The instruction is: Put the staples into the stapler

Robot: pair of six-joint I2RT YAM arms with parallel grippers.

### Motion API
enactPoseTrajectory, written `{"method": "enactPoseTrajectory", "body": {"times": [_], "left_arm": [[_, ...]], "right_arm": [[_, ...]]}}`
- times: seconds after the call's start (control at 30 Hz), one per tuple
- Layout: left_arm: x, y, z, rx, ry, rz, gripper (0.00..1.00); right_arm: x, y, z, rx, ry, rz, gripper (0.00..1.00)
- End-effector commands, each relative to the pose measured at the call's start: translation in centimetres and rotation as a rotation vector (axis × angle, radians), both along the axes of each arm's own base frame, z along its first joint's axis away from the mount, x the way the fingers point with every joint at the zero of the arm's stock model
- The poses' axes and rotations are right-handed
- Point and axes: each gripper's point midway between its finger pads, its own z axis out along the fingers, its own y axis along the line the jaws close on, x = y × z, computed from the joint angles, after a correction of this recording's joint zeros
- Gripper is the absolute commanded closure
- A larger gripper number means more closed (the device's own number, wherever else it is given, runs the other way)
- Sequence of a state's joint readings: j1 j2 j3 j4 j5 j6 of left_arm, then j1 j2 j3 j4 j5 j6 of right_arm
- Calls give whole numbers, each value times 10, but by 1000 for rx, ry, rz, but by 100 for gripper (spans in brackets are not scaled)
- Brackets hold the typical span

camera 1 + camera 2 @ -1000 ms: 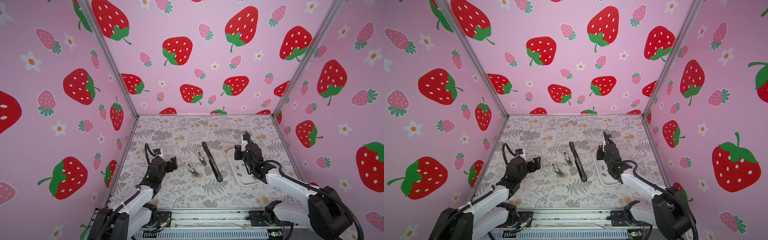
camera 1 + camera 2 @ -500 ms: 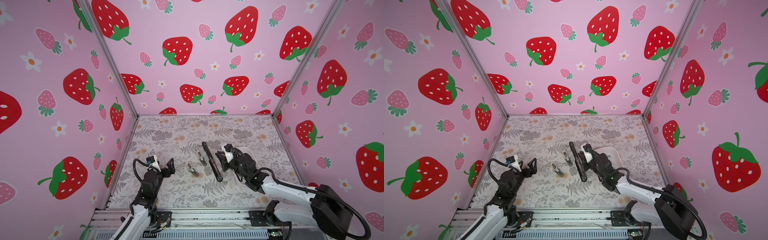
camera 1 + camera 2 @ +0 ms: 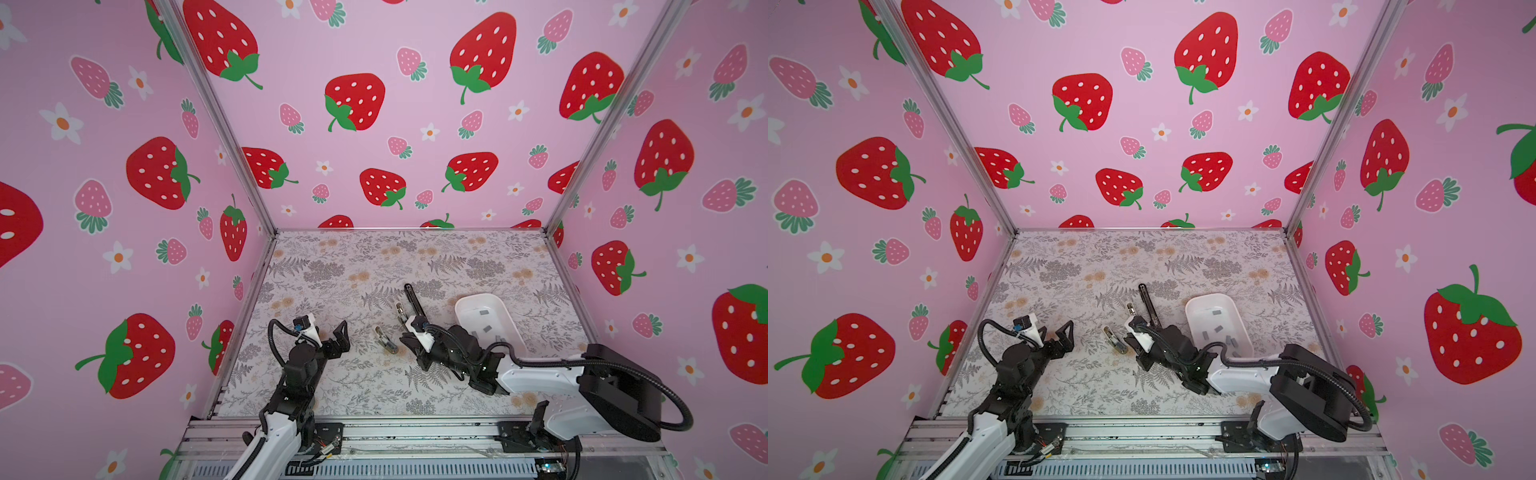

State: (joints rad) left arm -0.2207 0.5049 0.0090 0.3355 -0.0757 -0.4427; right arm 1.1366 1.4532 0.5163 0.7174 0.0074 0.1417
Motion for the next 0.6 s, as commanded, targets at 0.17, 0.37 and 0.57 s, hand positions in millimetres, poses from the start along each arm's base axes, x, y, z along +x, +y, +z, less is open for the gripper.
{"method": "enactPoseTrajectory", "body": {"times": [0.17, 0.37, 0.57], "left_arm": [[0, -1, 12, -18, -33, -1, 1], [0, 4, 9, -11, -1, 30, 1], [-6, 13, 8, -12, 13, 73, 1]], "right_arm": [[2, 25, 1, 69, 28, -18, 86], [13, 41, 8, 5, 0, -42, 86], [26, 36, 15, 0, -68, -72, 86]]}}
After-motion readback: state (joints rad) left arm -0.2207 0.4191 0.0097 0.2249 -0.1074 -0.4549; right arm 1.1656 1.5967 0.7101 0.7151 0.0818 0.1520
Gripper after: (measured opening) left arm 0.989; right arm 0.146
